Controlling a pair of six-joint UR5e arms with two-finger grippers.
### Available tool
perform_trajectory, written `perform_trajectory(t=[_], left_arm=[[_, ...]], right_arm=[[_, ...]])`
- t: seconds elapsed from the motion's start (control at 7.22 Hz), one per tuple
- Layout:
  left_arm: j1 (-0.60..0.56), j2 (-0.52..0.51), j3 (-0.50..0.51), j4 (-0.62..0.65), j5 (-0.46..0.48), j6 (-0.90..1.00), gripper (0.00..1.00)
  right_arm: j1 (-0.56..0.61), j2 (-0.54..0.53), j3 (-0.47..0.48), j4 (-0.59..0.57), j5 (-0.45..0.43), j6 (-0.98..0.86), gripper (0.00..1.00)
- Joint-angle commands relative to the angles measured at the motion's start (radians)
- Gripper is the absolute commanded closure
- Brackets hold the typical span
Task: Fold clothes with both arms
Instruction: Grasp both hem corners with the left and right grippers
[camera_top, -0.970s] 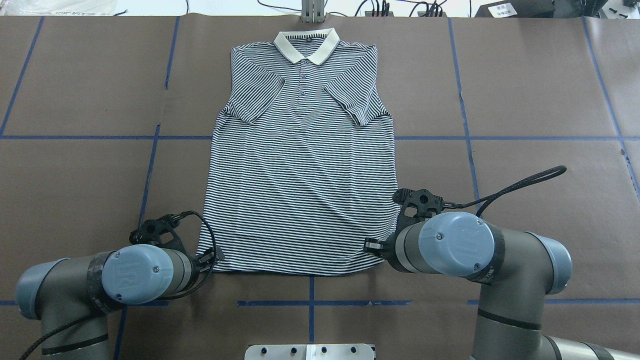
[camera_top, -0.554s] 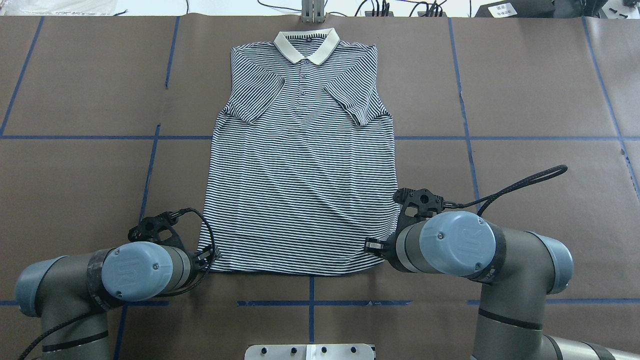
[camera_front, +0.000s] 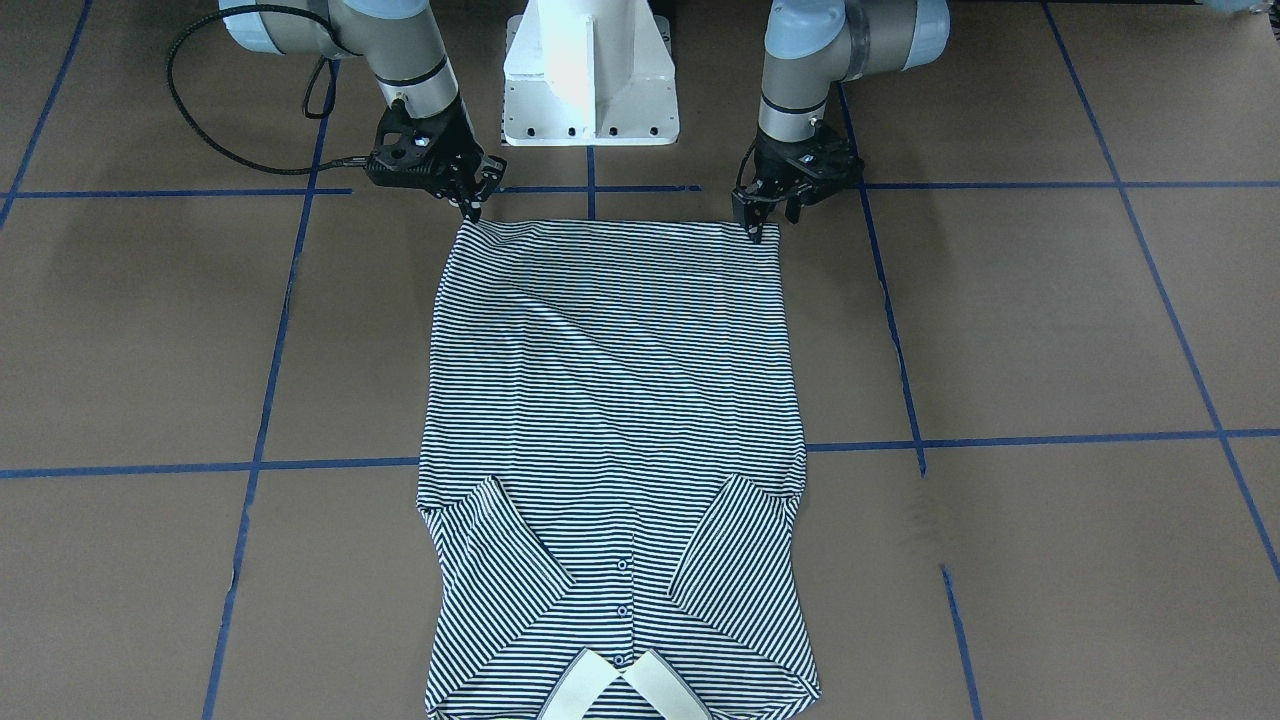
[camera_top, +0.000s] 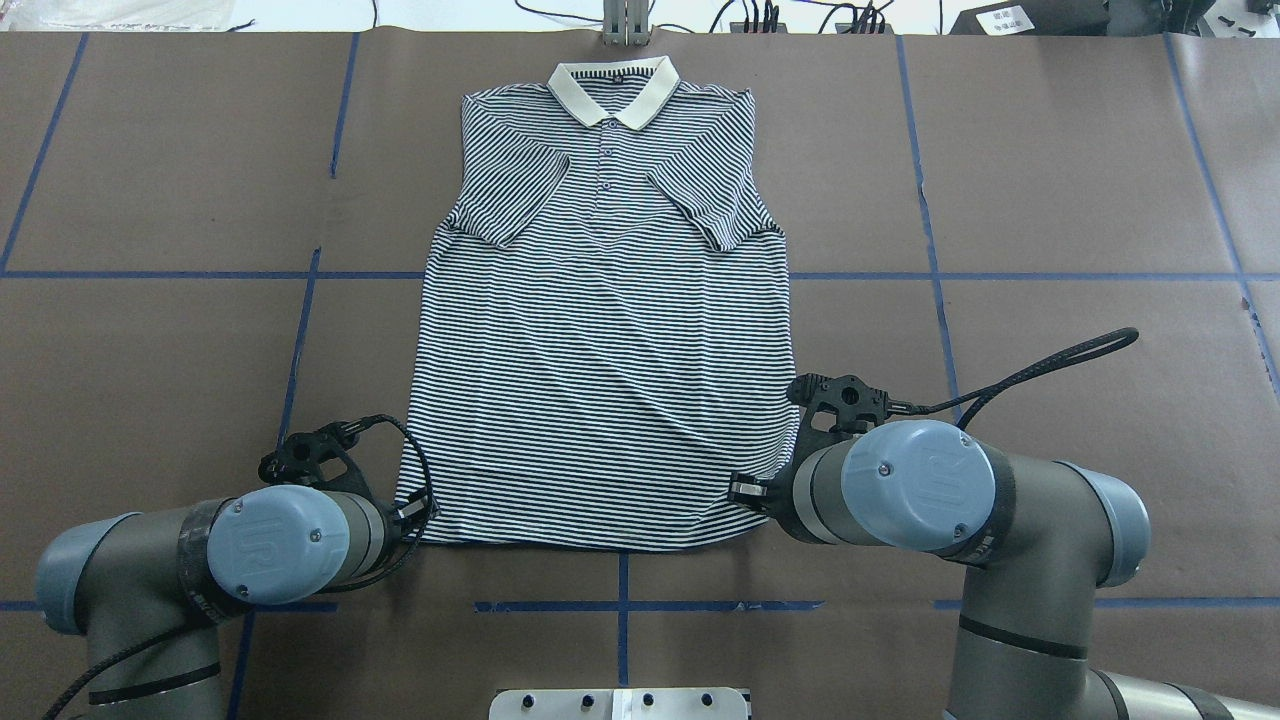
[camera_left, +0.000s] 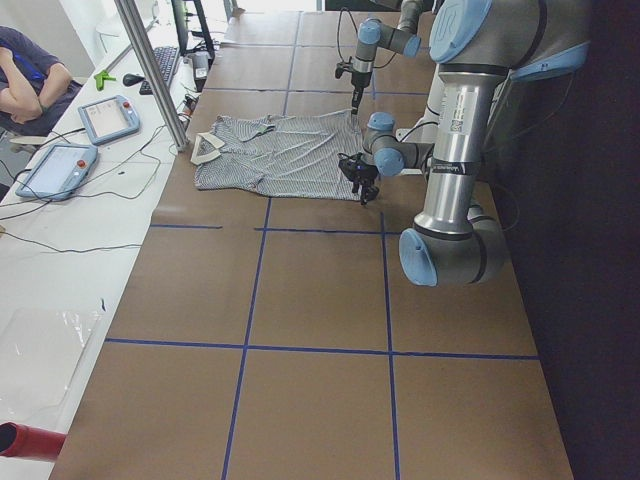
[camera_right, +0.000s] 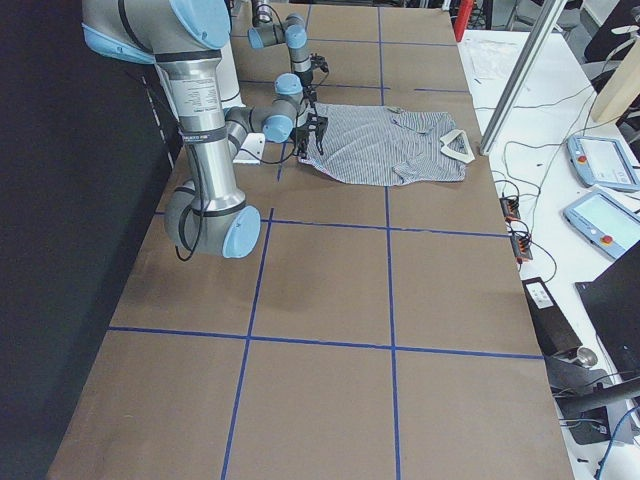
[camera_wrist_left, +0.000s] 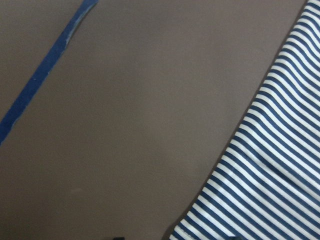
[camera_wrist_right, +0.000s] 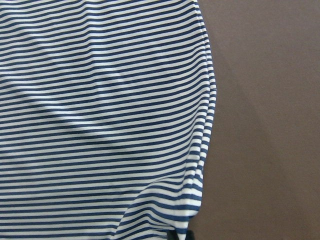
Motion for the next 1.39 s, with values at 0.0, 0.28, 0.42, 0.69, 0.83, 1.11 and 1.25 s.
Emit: perform_trajectory(t=[0.0,0.28,0.42,0.69,0.83,1.11,1.25], left_arm=[[-0.001,-0.001,0.0,0.0,0.002,-0.002,0.72],[0.001,-0.003,-0.001,0.0,0.002,0.0,0.95],[-0.001,-0.003,-0.004,0.0,0.0,0.0,1.0],[-0.008,0.0,-0.065,0.002,-0.003,0.004,1.0],[-0.01,0.012,-0.126,0.012,-0.004,0.018,1.0],[0.002,-0.001,-0.228,0.118,-0.006,0.017,1.0],[0.01,0.006,-0.26,0.13,-0.006,0.017,1.0]], right_arm=[[0.001,0.002,0.0,0.0,0.0,0.0,1.0],[0.001,0.0,0.0,0.0,0.0,0.0,1.0],[0.001,0.0,0.0,0.0,0.0,0.0,1.0],[0.004,-0.006,0.011,0.0,0.014,-0.002,1.0],[0.005,-0.023,0.034,0.0,0.026,-0.002,1.0],[0.002,-0.108,0.121,0.0,0.031,0.0,1.0],[-0.008,-0.162,0.17,0.0,0.063,0.0,1.0]])
